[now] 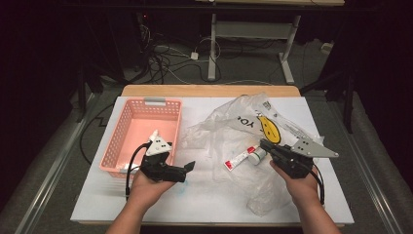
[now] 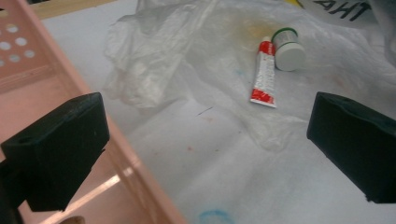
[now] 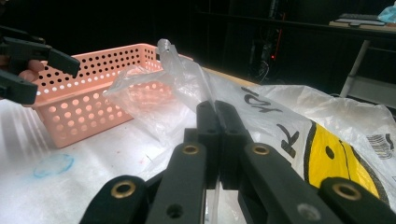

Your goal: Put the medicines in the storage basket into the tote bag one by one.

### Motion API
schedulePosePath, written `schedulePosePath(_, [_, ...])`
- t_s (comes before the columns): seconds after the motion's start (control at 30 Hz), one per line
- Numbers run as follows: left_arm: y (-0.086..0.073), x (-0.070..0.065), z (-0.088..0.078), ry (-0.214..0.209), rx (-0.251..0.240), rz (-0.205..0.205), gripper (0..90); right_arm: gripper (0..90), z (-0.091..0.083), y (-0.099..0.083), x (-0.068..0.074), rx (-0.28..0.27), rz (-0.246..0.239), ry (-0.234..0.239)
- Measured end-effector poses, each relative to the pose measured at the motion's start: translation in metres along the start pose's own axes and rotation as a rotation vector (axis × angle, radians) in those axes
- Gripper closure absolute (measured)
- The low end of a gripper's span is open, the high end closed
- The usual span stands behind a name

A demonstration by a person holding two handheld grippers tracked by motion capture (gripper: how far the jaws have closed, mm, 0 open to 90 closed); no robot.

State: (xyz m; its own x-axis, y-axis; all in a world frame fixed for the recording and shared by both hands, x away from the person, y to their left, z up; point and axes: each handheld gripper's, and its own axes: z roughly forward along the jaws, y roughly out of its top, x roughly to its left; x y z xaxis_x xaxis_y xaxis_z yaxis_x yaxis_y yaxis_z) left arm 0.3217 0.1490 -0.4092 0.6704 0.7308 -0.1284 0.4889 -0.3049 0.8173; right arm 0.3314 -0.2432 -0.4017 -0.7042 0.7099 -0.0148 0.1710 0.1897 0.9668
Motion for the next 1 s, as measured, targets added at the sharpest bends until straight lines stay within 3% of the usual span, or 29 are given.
schedulePosePath(0.53, [-0.011,0.042,-0.018,0.101,0.008,-0.084,0.0,90.0,0.0,0.0,-0.001,-0.002,0.001,-0.001])
schedulePosePath(1.0, [-0.018,0.066,-0.034,0.172,0.02,-0.135,0.0,90.0,0.0,0.0,-0.001,-0.001,0.004,-0.002])
